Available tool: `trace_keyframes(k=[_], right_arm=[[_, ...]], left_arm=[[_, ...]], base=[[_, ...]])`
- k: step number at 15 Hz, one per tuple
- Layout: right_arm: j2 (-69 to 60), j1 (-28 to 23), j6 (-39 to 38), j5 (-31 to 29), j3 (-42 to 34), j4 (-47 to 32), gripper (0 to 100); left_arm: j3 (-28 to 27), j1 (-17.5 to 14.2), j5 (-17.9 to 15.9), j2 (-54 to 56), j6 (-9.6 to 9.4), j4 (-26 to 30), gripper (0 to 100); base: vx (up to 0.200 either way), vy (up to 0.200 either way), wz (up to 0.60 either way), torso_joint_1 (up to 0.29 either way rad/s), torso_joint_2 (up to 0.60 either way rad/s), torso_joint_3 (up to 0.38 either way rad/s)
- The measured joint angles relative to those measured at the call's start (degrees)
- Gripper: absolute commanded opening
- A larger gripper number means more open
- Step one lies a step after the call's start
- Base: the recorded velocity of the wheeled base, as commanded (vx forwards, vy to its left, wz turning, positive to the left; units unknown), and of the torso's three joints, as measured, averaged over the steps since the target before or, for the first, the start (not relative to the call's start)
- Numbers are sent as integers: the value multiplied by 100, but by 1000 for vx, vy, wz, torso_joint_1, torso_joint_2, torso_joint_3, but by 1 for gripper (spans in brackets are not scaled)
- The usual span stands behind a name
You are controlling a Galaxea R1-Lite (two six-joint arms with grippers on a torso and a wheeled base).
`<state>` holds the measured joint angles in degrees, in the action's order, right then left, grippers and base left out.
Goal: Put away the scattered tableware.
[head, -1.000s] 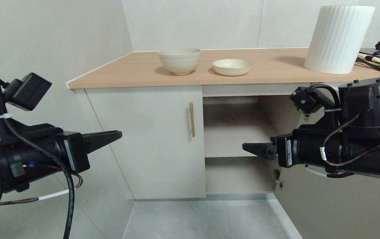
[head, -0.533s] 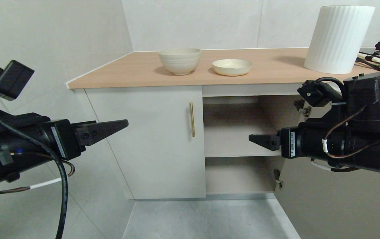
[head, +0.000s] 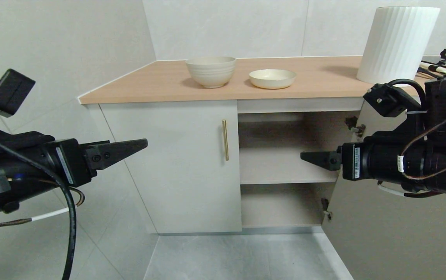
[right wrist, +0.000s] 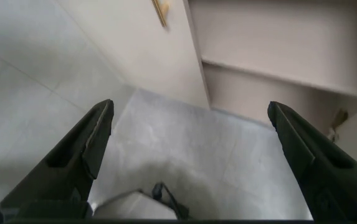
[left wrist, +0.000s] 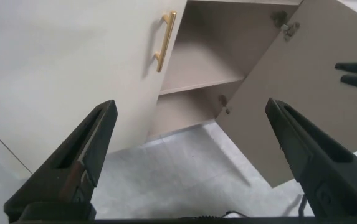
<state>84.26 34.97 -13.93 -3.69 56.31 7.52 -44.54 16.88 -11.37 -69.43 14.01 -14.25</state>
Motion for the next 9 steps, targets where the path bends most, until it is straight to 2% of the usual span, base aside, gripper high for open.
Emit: trace_keyframes(k=[9], right_arm=[[-72,0,1,33,-85,-161,100]], left_arm=[[-10,-68,-1,-15,-5,7,100]], base=[[200,0,0,3,3,-1]])
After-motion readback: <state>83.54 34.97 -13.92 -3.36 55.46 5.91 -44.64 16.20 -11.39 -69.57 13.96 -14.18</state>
